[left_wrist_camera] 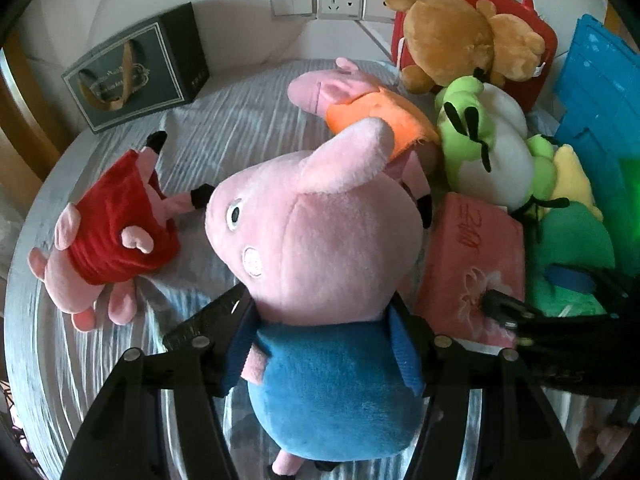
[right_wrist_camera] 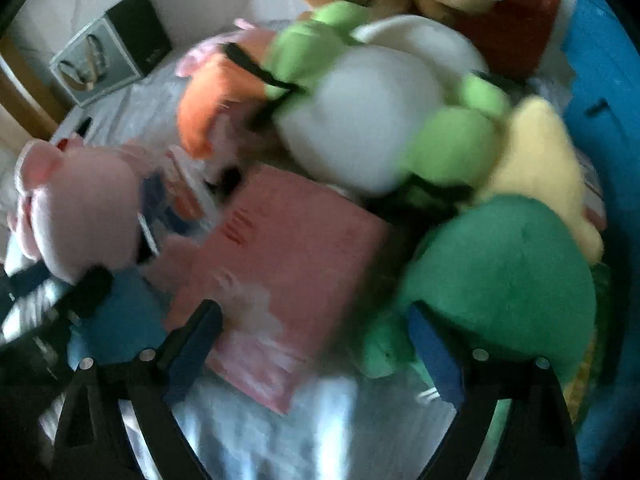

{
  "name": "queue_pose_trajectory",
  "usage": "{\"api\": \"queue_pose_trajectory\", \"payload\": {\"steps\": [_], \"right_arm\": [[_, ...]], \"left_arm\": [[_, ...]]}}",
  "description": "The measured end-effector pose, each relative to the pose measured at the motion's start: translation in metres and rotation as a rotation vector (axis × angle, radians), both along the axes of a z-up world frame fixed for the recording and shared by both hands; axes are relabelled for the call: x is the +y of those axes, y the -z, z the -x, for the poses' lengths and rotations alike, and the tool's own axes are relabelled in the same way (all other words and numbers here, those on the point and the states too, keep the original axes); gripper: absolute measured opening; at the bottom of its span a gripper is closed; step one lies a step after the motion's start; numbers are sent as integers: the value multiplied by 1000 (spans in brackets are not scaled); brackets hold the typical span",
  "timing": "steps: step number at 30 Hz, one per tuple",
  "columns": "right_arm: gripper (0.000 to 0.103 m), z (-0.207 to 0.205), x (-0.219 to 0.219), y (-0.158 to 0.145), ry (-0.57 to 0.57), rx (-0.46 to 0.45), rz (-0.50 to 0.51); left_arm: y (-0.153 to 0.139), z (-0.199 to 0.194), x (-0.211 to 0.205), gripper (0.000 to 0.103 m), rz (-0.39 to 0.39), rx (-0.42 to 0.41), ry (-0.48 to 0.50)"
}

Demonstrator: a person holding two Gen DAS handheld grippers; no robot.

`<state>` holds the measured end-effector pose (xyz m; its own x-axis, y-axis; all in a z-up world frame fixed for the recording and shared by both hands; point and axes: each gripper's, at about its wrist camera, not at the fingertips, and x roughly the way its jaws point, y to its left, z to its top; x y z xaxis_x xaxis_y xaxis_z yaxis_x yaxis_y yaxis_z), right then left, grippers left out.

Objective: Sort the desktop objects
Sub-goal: 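Grasp the blue-shirted Peppa pig with the left tool while the right tool grasps the pink tissue pack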

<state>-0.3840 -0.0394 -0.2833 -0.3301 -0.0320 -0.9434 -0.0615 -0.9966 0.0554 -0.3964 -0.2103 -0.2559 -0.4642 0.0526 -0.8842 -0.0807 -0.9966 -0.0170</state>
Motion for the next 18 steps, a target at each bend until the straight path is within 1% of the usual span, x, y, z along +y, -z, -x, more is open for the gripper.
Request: {"api": "queue_pose_trajectory", "payload": {"steps": [2, 4, 5, 8, 10, 13, 15, 18], "right_arm": [[93, -14, 20, -1, 31, -8, -27], [90, -25, 35, -7, 81, -21, -51], [90, -32, 41, -18, 116, 4, -32], [90, -35, 31, -50, 118, 91, 17], [90, -26, 17, -57, 97, 112, 57], [90, -4, 0, -42, 96, 73, 40], [90, 11, -7, -23, 115, 20, 82], [93, 23, -11, -8, 123, -14, 113]], "left_arm": [[-2, -2, -1, 61, -11, 0, -2], [-2, -4, 0, 61, -13, 9, -4], [-2, -5, 0, 61, -11, 11, -2], [-2, -5, 2, 61, 1, 15, 1], [0, -2, 2, 61, 8, 15, -4], [1, 0, 1, 61, 13, 10, -2], [3, 3, 1, 61, 19, 4, 2], [8, 10, 0, 61, 21, -8, 6]]}}
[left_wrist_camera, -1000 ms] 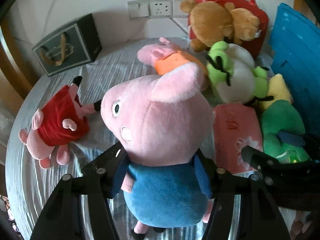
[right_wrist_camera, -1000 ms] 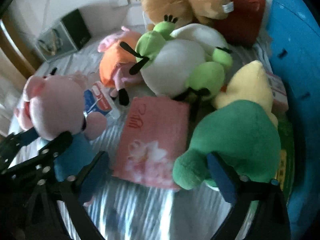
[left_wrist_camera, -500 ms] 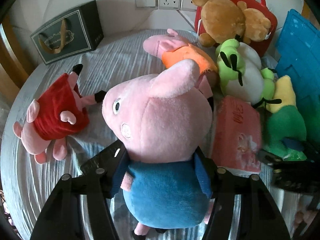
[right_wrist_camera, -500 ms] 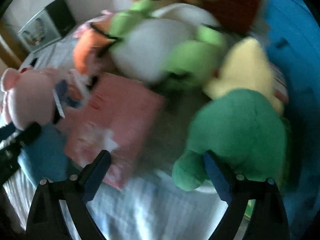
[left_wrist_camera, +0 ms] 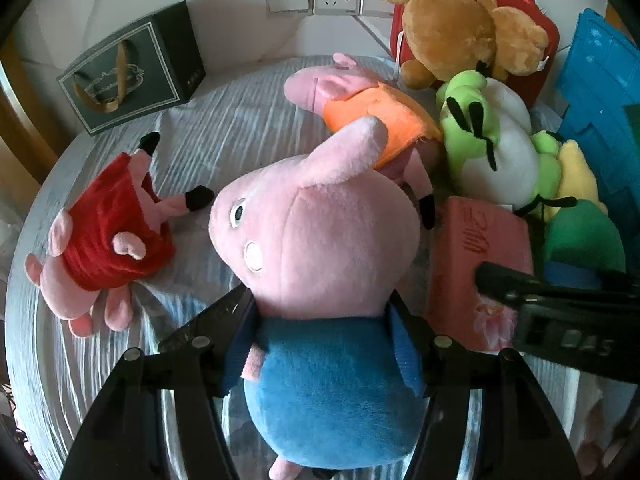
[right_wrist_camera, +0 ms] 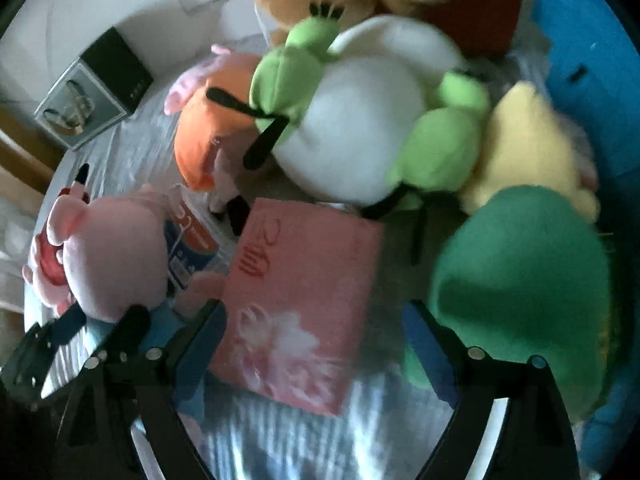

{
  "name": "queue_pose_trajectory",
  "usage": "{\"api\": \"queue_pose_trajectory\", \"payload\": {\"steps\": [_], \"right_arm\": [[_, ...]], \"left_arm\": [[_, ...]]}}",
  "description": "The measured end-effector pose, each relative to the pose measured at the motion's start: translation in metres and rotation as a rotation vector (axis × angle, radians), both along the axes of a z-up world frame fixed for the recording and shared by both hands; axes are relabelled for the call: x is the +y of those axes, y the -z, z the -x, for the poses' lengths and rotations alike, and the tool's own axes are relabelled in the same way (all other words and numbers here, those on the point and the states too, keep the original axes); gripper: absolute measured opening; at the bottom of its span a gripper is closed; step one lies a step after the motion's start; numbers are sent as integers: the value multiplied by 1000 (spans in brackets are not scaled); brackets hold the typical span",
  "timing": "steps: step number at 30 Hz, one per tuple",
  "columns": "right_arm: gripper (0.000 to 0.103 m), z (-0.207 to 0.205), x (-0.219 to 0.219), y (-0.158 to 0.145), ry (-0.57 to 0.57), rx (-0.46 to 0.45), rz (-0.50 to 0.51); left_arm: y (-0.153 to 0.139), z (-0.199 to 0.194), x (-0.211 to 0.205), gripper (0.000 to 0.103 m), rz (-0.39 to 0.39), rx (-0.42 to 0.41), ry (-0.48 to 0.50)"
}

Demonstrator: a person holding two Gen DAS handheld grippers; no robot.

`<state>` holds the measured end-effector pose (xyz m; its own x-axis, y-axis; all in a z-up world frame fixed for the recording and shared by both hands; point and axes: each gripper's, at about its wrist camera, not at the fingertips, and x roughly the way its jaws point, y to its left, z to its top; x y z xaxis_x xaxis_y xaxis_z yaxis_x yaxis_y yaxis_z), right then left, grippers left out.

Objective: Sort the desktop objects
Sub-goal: 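Grasp the blue-shirted Peppa pig with the left tool while the right tool grasps the pink tissue pack, then lift the Peppa pig with the left tool while the right tool carries the tissue pack to the crate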

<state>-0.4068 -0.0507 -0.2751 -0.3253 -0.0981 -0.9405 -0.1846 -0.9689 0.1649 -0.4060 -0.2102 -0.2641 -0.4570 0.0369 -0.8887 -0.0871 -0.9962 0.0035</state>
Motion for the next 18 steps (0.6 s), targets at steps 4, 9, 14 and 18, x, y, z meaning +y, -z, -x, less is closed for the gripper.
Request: {"api": "queue_pose_trajectory", "payload": {"steps": [4, 9, 14, 18], "right_arm": [[98, 16, -8, 20, -10, -41, 3], [86, 10, -4, 24, -12, -5, 22], [85, -7, 3, -4, -26, 83, 8], [85, -25, 6, -36, -35, 178, 18]], "left_arm": [[4, 5, -1, 63, -9, 6, 8], [1, 1, 0, 59, -10, 33, 25], [-16, -10, 1, 56, -31, 62, 22], [-51, -31, 1, 56, -31, 140, 12]]}}
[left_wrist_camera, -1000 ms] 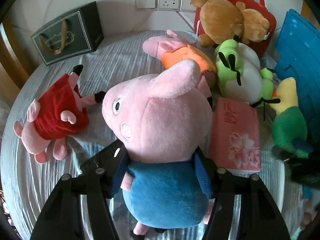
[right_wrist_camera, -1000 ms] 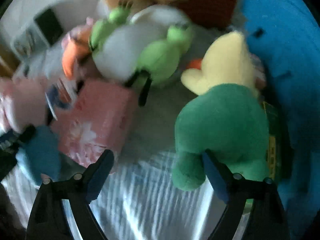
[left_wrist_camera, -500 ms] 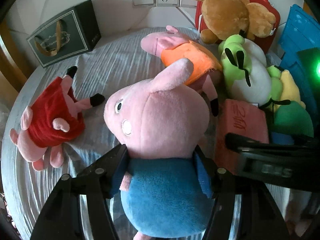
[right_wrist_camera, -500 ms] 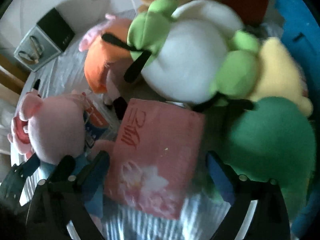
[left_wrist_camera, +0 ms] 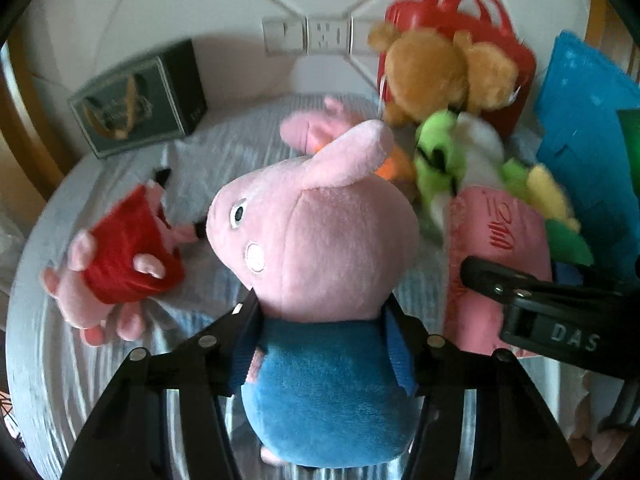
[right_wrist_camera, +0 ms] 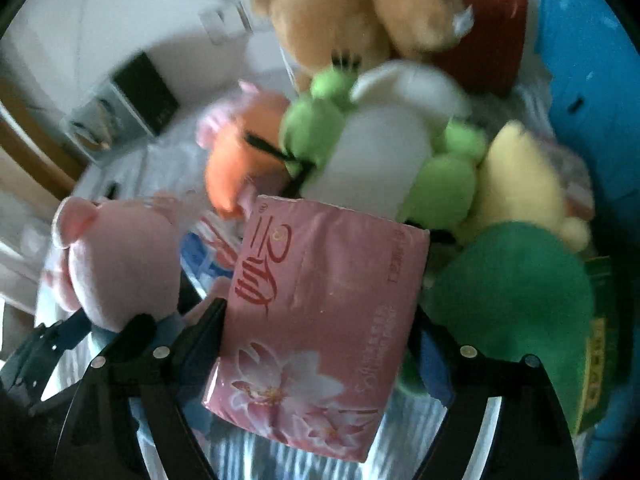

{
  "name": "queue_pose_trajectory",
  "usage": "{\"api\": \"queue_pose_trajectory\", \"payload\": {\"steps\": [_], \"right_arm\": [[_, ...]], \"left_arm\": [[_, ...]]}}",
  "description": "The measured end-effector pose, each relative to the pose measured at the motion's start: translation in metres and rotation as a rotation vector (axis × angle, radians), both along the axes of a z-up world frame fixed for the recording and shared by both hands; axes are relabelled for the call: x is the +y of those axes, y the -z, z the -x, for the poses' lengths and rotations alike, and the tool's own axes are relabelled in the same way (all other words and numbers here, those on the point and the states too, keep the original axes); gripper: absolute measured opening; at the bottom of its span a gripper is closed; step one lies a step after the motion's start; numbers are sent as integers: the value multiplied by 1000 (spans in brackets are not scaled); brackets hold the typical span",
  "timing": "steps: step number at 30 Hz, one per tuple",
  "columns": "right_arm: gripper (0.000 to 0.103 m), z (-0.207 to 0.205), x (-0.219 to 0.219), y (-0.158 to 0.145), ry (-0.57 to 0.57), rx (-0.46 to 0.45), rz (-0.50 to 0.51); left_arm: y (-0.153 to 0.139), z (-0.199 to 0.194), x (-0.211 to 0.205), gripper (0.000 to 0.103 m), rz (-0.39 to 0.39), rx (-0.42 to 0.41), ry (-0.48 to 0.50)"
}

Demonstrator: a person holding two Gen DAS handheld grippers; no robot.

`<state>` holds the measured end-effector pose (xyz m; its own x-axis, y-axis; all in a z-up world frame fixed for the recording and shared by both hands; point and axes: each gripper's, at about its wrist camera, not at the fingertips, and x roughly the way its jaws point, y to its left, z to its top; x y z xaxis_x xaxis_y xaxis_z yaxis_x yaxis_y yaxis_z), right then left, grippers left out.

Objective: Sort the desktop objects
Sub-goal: 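Lift the Peppa pig with the left tool while the right tool carries the tissue pack to the crate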

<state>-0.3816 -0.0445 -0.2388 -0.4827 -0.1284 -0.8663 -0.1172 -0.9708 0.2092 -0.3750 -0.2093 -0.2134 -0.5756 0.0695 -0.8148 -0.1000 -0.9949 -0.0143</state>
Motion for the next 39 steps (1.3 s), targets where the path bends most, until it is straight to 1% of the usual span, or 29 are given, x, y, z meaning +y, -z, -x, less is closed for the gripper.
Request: {"api": "queue_pose_trajectory", "payload": {"steps": [2, 3, 5, 6, 9, 11, 14, 17, 20, 23, 25, 30, 35, 39], "right_arm": [[85, -13, -2, -21, -13, 63, -12], [85, -24, -3, -37, -20, 110, -40], [85, -37, -7, -57, -30, 169, -77], [85, -49, -8, -72, -34, 211, -98], [85, -78, -9, -103, -48, 295, -124], [85, -88, -17, -116, -58, 335, -136], [85, -112, -18, -134, -74, 392, -147], [85, -138, -17, -153, -92, 451, -151], [85, -159, -19, -166, -118, 493, -168], [85, -181, -25, -180, -130, 532, -203], [85, -193, -28, -187, -128, 553, -214], [85, -230, -44, -212, -90, 624, -277], [85, -261, -58, -235, -44, 669, -342], [85, -280, -53, -255, -4, 709, -364]], "left_arm": [[-17, -11, 1, 56, 3, 40, -3], [-29, -19, 1, 56, 5, 69, -9], [-48, -33, 2, 56, 3, 109, -18], [-58, -42, 2, 56, 1, 131, -24], [-87, -69, 4, 56, 9, 201, -38], [-102, -85, 8, 56, 12, 235, -45], [-122, -109, 13, 56, 18, 284, -59], [-136, -135, 18, 56, 31, 319, -86], [-144, -154, 20, 56, 25, 337, -110], [-152, -173, 19, 56, 15, 359, -111], [-161, -185, 18, 56, 7, 388, -103], [-177, -215, 11, 56, -32, 452, -69], [-188, -237, 8, 56, -79, 484, -37], [-203, -249, 16, 56, -94, 522, -10]]}}
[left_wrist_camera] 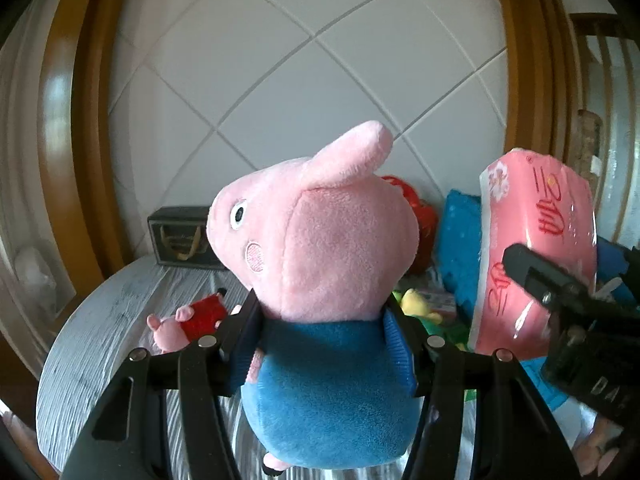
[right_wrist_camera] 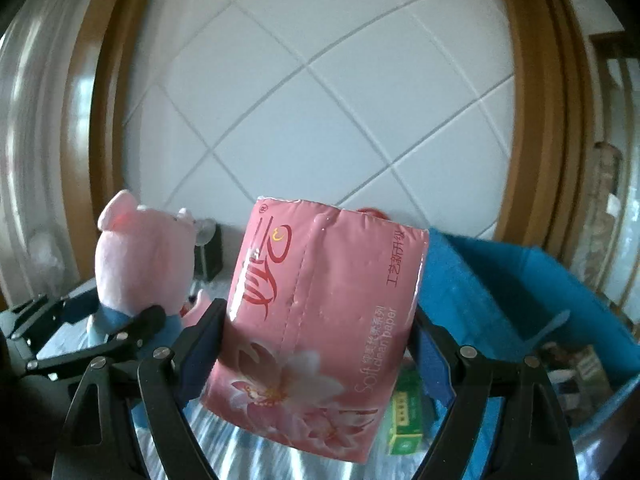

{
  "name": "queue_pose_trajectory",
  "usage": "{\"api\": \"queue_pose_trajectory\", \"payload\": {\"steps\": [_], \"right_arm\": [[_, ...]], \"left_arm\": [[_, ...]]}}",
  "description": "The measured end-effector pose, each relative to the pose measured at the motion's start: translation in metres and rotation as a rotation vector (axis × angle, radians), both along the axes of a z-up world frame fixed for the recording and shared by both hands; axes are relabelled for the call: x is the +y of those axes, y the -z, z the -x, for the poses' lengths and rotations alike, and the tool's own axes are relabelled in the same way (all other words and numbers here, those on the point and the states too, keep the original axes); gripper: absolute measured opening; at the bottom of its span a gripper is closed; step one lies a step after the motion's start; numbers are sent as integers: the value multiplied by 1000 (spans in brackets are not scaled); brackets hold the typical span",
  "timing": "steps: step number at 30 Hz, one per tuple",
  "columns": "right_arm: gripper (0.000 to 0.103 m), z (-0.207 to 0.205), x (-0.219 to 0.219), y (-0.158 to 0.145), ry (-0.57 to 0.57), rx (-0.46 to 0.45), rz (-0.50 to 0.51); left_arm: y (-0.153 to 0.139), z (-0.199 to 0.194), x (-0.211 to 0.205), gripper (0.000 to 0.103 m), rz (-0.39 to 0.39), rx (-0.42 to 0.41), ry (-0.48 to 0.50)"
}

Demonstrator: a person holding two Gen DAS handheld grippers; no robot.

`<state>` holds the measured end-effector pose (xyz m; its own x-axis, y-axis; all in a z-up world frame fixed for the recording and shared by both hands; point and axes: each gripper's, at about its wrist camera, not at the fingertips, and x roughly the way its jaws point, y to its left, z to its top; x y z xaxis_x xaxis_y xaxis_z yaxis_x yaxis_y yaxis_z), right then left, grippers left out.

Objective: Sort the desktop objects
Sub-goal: 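Lift the Peppa pig with the left tool while the right tool carries the tissue pack to the crate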

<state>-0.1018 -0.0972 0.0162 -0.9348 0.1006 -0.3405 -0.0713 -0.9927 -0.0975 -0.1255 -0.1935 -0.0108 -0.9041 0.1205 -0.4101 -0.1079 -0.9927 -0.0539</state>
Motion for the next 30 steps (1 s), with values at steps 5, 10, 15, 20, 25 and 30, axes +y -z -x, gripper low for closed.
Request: {"api": "queue_pose_trajectory", "payload": {"steps": [5, 10, 15, 20, 25, 30], "right_arm": [[85, -23, 28, -23, 52, 92, -5], [85, -43, 88, -43, 112, 174, -10], [86, -66, 181, -57, 176, 241, -18], [86, -91, 293, -58, 199, 241, 18], [86, -107, 383, -42, 219, 150, 21], [86, -94, 443, -13, 223, 64, 26]], "left_arm": [[-19, -9, 25, 56, 4, 60, 22], [-43, -19, 75, 56, -16, 133, 60], [-74, -34, 165, 56, -33, 234, 89], [-96, -45, 271, 56, -23, 300, 138], [-96, -44, 367, 56, -1, 267, 179], [-57, -13, 440, 56, 88, 97, 216]]}}
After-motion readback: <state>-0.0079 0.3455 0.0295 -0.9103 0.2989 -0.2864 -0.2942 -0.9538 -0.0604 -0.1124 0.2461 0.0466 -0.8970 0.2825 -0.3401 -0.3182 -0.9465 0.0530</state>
